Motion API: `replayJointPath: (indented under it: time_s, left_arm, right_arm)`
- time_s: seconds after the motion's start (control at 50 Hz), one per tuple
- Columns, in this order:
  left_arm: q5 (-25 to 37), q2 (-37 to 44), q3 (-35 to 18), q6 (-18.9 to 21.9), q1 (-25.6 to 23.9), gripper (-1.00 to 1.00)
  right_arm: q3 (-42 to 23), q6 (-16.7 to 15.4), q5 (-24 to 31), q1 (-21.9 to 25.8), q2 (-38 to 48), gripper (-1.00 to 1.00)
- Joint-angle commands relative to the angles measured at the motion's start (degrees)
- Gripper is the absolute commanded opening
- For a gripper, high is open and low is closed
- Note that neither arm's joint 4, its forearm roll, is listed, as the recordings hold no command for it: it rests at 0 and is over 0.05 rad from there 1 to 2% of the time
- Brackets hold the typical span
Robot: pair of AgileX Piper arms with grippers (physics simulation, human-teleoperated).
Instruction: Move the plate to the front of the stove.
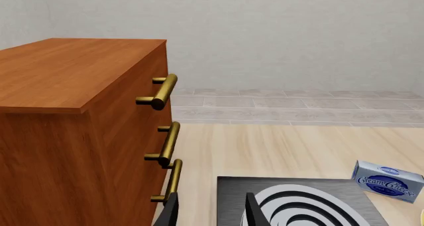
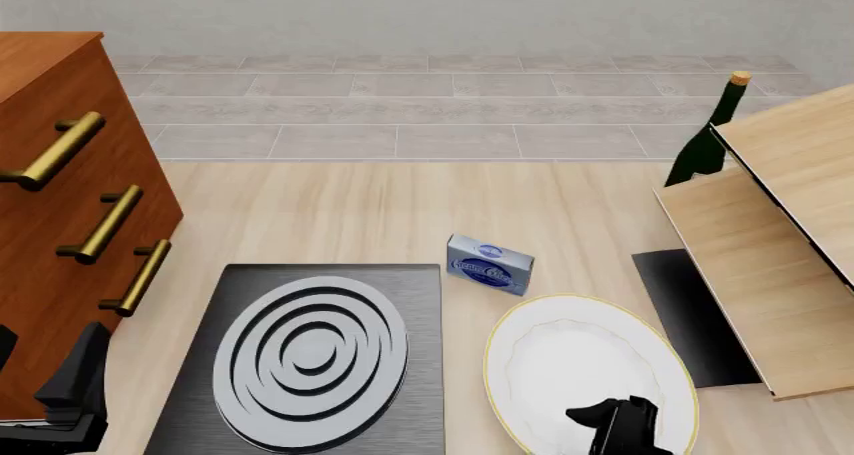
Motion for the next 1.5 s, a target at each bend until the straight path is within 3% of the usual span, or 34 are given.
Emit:
replayJointPath:
  time_s: [0.02,0.3,0.64,0.96,1.5]
  left_arm:
    - [0.0,0.0,0.0,0.0,0.0,1.00]
    - [0.0,0.0,0.0,0.0,0.0,1.00]
    - [0.0,0.0,0.0,0.0,0.0,1.00]
    - [0.0,0.0,0.0,0.0,0.0,1.00]
    - [0.0,0.0,0.0,0.0,0.0,1.00]
  right_arm:
    - [-0.6,-5.1,-0.4,-1.5,3.4,-1.00]
    - [0.4,-7.6,2.1,-2.5,-0.9,-1.00]
    - [1.0,-15.5,22.3,-6.6,-25.5,-1.00]
    - [1.0,-20.2,37.0,-7.5,-42.1,-1.00]
    - [-2.0,-24.9,54.3,-4.8,-60.8,-1.00]
